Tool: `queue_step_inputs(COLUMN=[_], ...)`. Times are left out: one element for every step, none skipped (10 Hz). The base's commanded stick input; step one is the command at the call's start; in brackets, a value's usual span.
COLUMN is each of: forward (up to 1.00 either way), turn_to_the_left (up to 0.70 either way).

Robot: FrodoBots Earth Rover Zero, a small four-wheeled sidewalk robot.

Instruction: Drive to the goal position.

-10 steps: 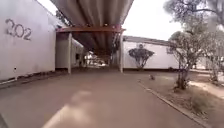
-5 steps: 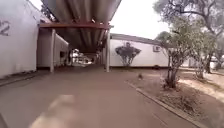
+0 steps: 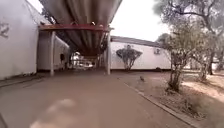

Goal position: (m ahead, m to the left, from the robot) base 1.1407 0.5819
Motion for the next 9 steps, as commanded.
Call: queue_step_inputs(forward=[0.70, 0.70, 0.70, 0.70, 0.70, 0.70, 0.70, 0.70, 0.70], turn_to_the_left=[0.12, 0.07, 0.02, 0.00, 0.00, 0.00, 0.00, 0.00, 0.00])
